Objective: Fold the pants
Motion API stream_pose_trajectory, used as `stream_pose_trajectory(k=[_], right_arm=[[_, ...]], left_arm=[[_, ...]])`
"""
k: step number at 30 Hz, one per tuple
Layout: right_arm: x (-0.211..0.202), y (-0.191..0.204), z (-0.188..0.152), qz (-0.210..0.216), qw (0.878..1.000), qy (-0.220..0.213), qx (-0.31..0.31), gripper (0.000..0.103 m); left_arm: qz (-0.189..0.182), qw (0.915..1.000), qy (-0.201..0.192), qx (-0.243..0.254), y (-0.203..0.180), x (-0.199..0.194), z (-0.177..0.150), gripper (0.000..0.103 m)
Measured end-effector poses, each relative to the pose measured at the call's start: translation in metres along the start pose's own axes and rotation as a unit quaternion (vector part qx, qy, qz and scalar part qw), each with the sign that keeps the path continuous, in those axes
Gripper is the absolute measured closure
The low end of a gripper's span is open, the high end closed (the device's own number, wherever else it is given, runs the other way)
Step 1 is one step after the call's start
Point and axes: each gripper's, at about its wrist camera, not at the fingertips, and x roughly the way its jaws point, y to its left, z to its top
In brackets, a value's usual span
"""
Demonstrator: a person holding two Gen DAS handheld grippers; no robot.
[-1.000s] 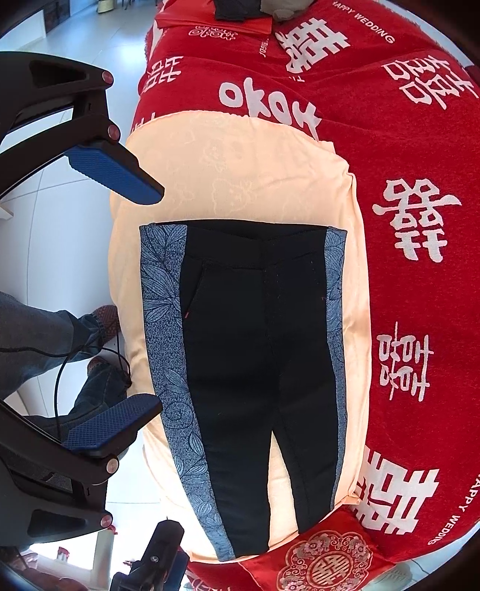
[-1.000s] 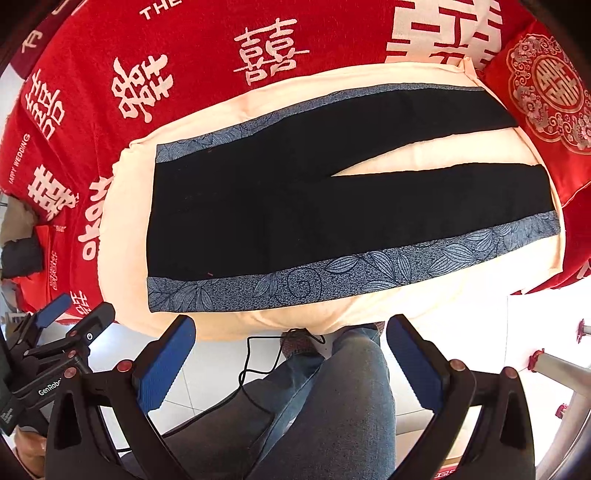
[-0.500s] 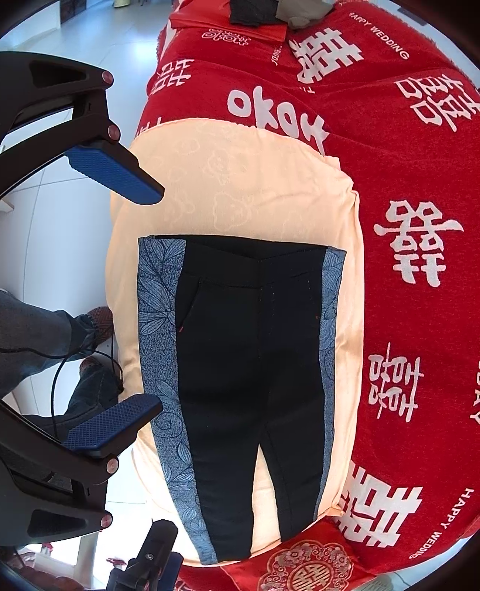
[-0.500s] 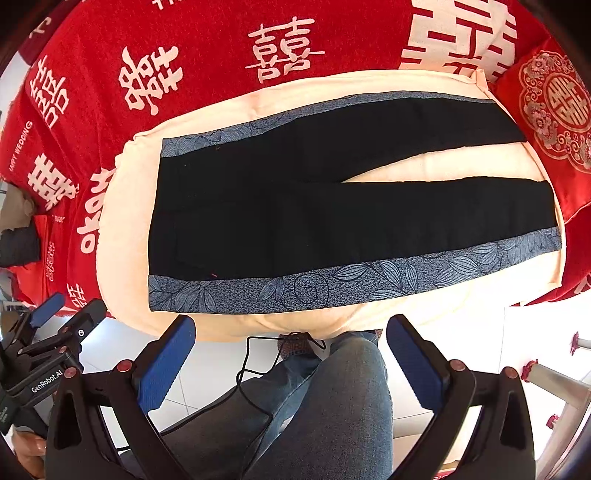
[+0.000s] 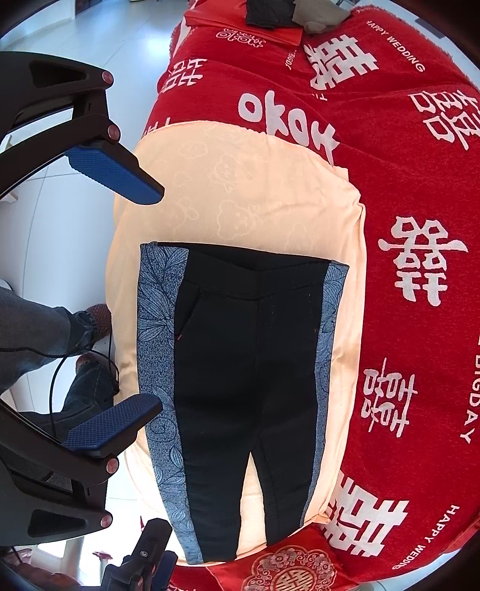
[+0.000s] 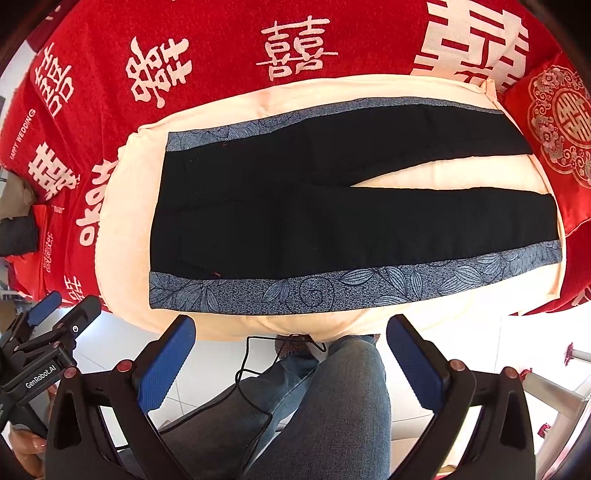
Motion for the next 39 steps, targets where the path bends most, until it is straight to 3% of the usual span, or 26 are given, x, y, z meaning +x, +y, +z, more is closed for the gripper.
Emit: stream_pose_trajectory(k=[17,21,26,29,32,39], right_arm=[[0.005,-0.014,0.001,0.006,1.0,0.006,0.017,0.0],[0.012,-0.021,-0.003,0.009,1.0,0.005,0.023,0.0],[0.038,-0.031,-0.006,0.023,0.998,0.036,0.041,0.0],[0.056,-0.037,-0.007,0.056,0.995,0.05,0.06,0.0],[0.081,-0.049,-0.008,0.115,0.987,0.06,0.1,0.0],[0.15,-0.082,-0.015,0.23,0.952,0.077,0.184,0.0]], left_arm=[[-0.019,0.9997,-0.004,-0.014,0.003,0.008,0.003,0.0],[-0.019,0.9997,0.005,-0.012,0.004,0.015,0.001,0.0],[-0.016,0.9991,0.031,-0.023,0.011,0.036,-0.003,0.0],[-0.011,0.9975,0.056,-0.042,0.017,0.056,-0.007,0.0],[-0.009,0.996,0.069,-0.056,0.022,0.076,-0.013,0.0],[-0.037,0.9895,0.099,-0.099,0.034,0.139,-0.029,0.0]])
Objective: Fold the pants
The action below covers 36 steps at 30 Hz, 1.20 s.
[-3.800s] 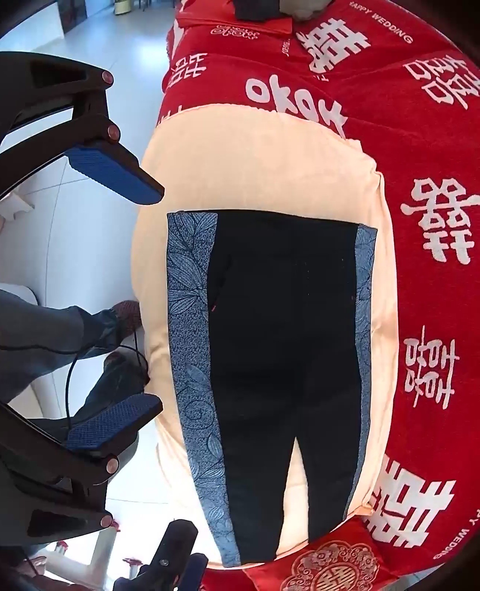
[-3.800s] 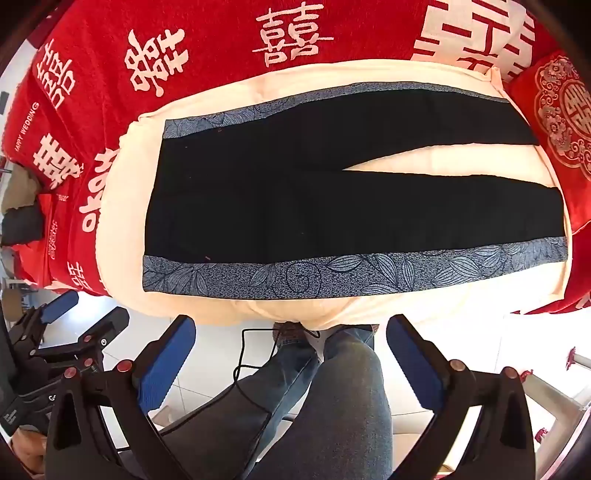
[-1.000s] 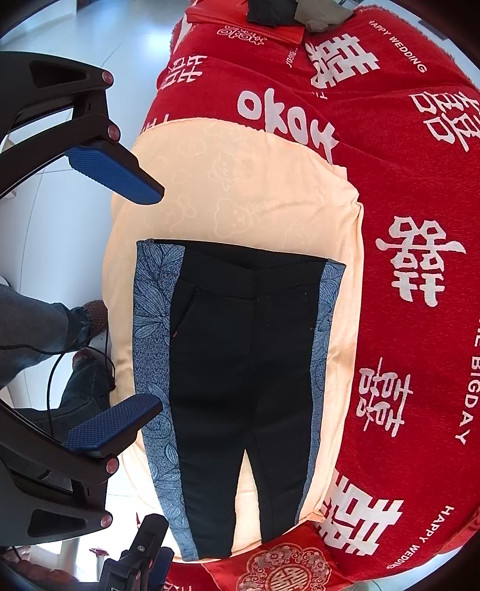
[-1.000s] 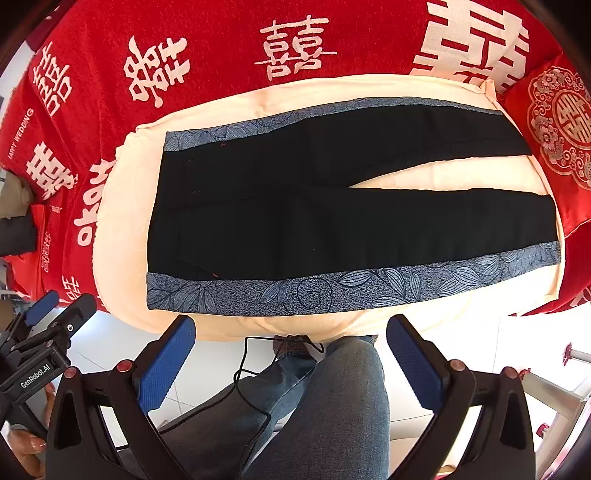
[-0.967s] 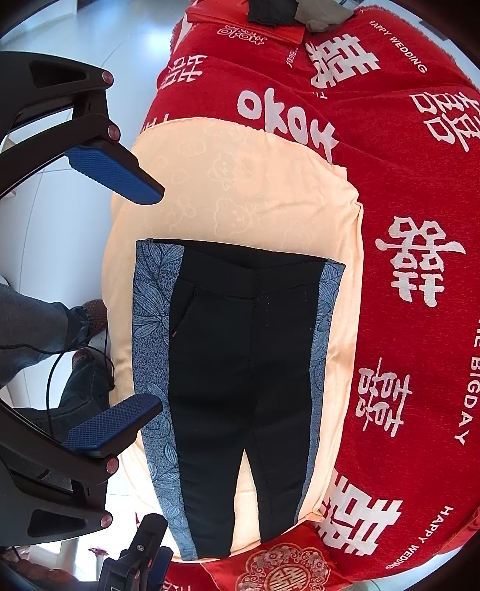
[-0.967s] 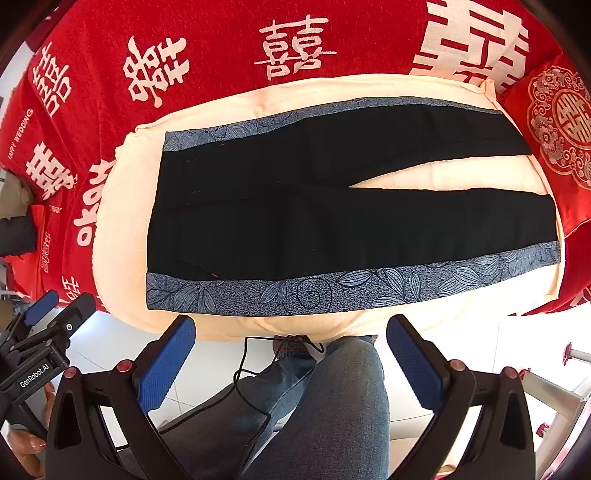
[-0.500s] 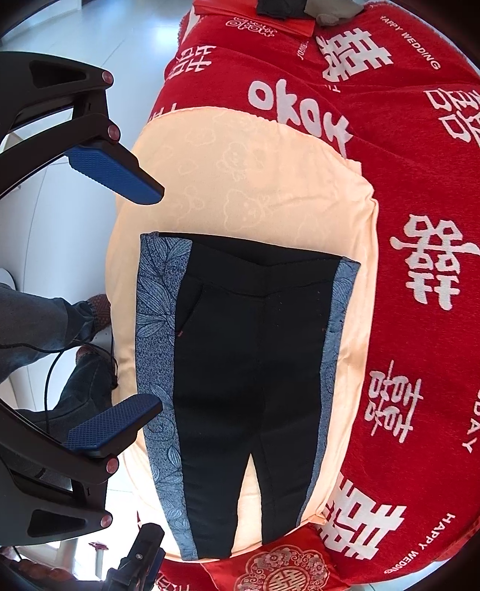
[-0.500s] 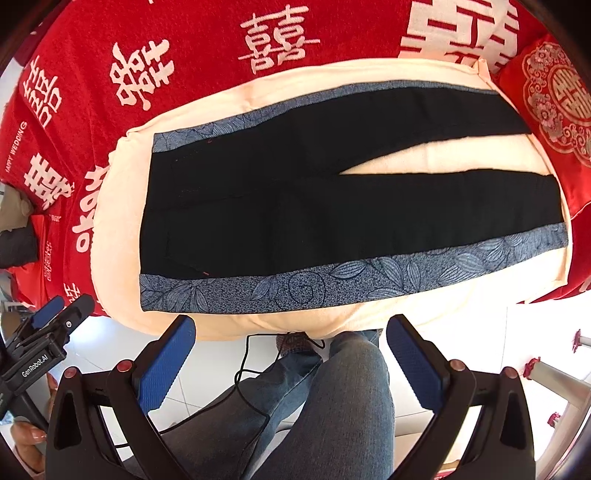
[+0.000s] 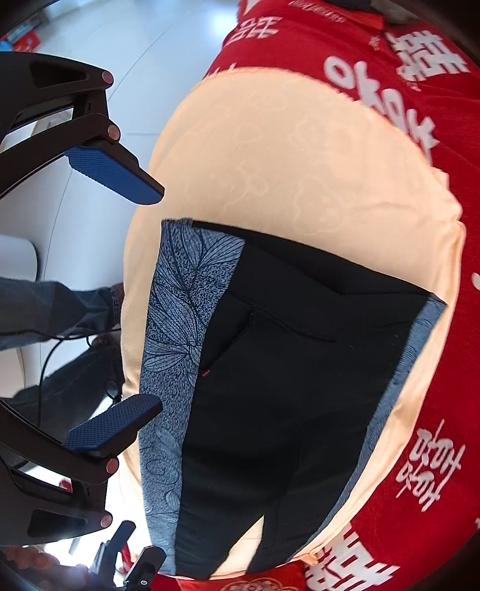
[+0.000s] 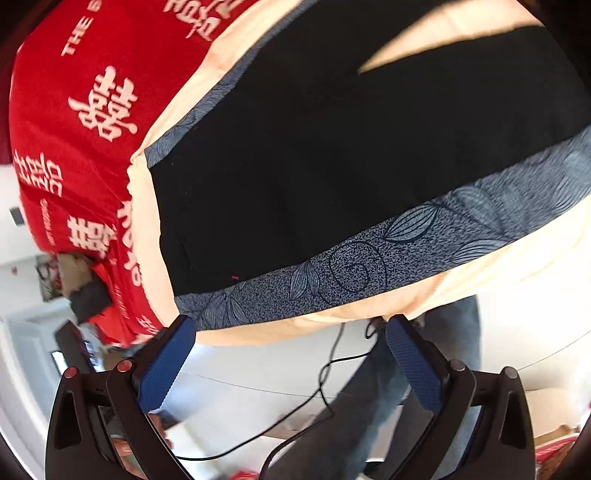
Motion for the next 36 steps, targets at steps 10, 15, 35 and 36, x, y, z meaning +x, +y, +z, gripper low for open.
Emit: stream_pose_trajectory(k=[10,15,35,36], right_arm=[[0.044,-0.087,0.008,0.084,0.995,0.033,0.042,0.021],[0.058,-0.101,0.018,0.133,0.989,0.03,0.056,0.028],[0.052,-0.116,0.009,0.262,0.954,-0.025,0.145,0.093],[0.045,-0.108,0.013,0.259,0.957,-0.023,0.128,0.093]], left_arm=[[-0.08,0.9939,0.038,-0.065,0.025,0.082,-0.014,0.0],[-0.125,0.9898,0.034,-0.058,0.02,0.092,-0.009,0.0],[-0.199,0.9767,0.026,-0.075,0.03,0.086,-0.002,0.072],[-0.194,0.9778,0.024,-0.074,0.029,0.082,0.001,0.072]])
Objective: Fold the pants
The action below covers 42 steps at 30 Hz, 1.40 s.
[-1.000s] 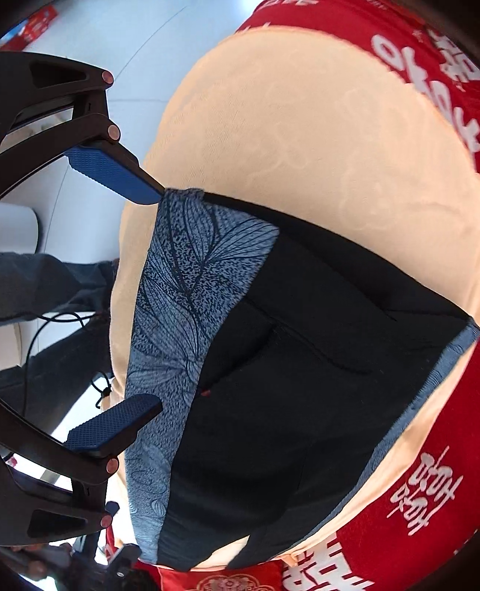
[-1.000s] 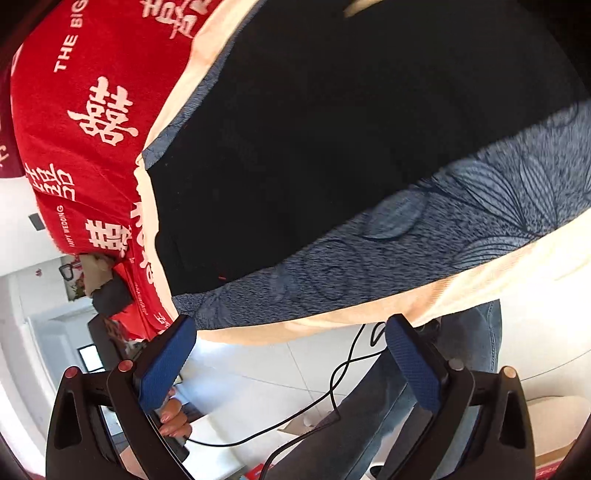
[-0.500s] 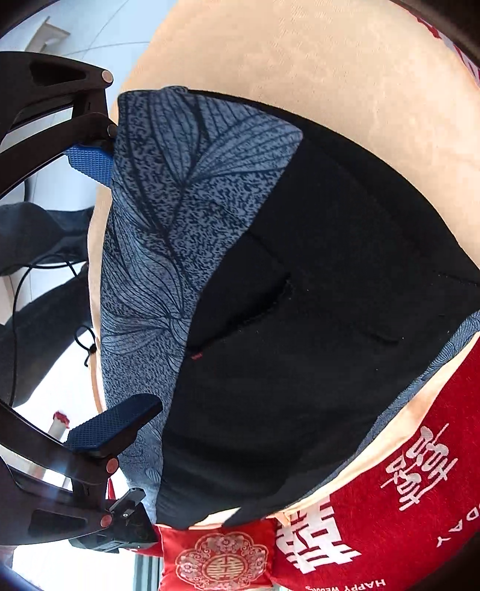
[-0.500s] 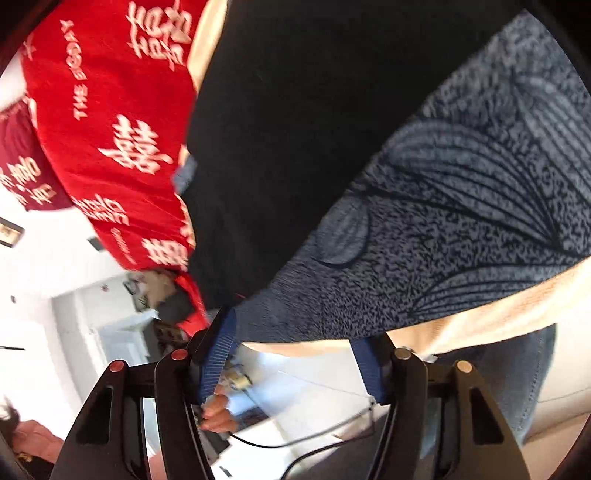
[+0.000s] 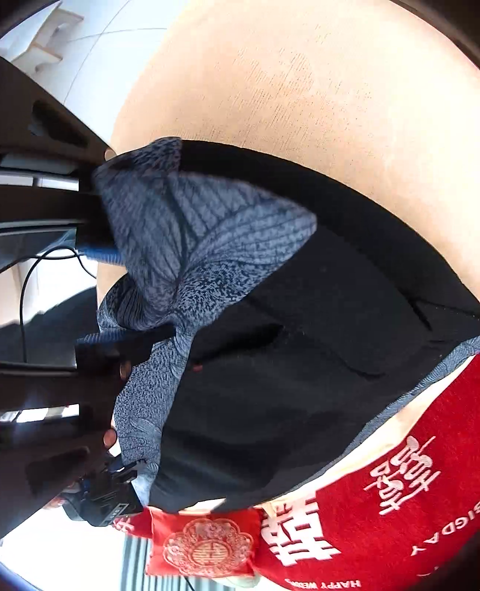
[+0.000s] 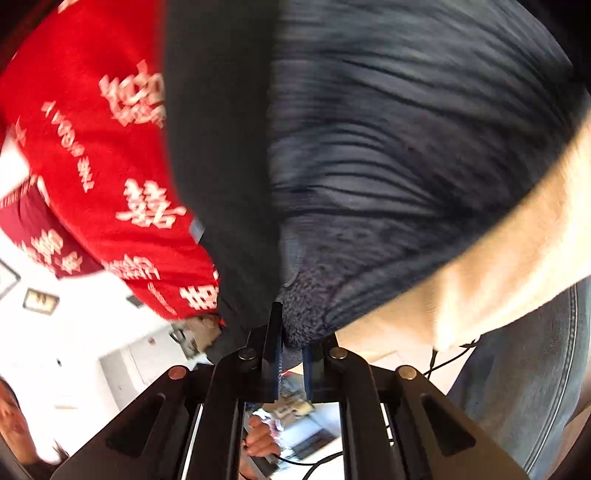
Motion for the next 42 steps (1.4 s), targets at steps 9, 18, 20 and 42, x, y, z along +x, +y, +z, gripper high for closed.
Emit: stream_pose_trajectory(k=[9,18,20,42], right_arm=[[-0.008,0.129,0.05,-0.011,0.99,0.062,-0.128,0.093],[0.061,0.214,0.185,-0.055,0.975,0.108,-0.188,0.09],[0.085,0.21,0.216,-0.09,0.971,0.116,-0.188,0.09],[0.164,0.23,0.218,-0.294,0.871,0.147,-0.365,0.068]], left_arm=[[-0.004,0.9973,-0.073,-0.004,-0.052,-0.063,0.042,0.072],[0.029,0.9853,-0.163,0.042,-0.107,-0.069,0.167,0.072],[0.051,0.984,-0.164,0.046,-0.112,-0.05,0.195,0.072],[0.206,0.9636,-0.135,0.104,-0.16,0.007,0.222,0.025]])
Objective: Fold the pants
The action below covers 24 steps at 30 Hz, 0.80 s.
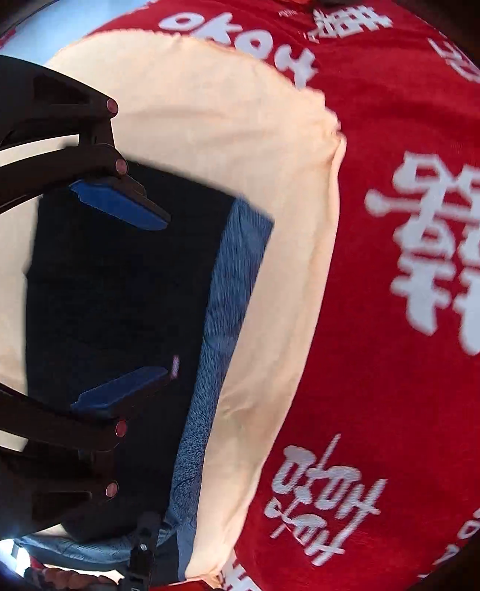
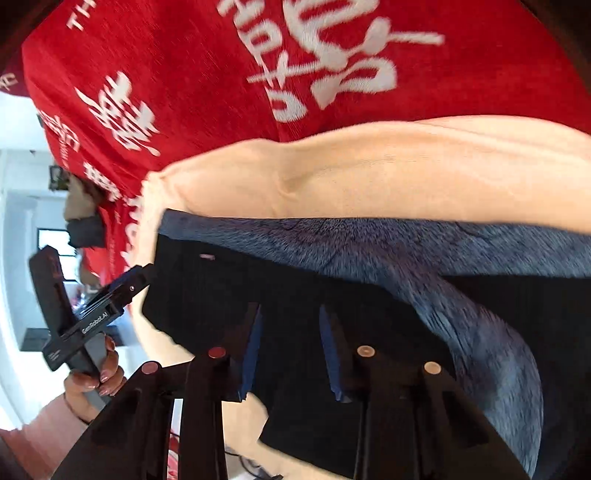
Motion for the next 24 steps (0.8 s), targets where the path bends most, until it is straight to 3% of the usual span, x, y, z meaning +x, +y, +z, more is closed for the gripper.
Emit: stream_pose_trajectory(k=[2,6,10,13,19,24], right_arm=[[0.015,0.0,0.011,-0.052,0.998,-0.006,-0.027,0.072],[0.001,-0.011,0.031,-0.071,0.995,-0.07,-0.005,0.072],[-0.035,-0.033,0.028,-0.018,0.993,-0.105,0.051,0.067],[-0.057,-0.045,0.002,0.004,0.993,-0.101,0.057,0.057],[-0.093,-0.069,-0.078,0.02,0.992,-0.087,0.09,0.054],[-0.113,-0.09,-0.138,0.008,0.985,-0.096,0.143,0.051]], left_arm=[[0.024,0.9997,0.008,0.005,-0.015,0.028,0.005,0.025],[0.063,0.998,0.002,0.006,-0.024,0.058,0.01,0.024],[0.075,0.9968,0.023,0.017,-0.031,0.053,0.011,0.024],[0.076,0.9961,0.032,0.03,-0.036,0.036,0.003,0.024],[0.059,0.994,0.055,0.074,-0.07,0.002,-0.032,0.024],[0.018,0.9897,0.076,0.12,-0.124,-0.008,-0.064,0.024]])
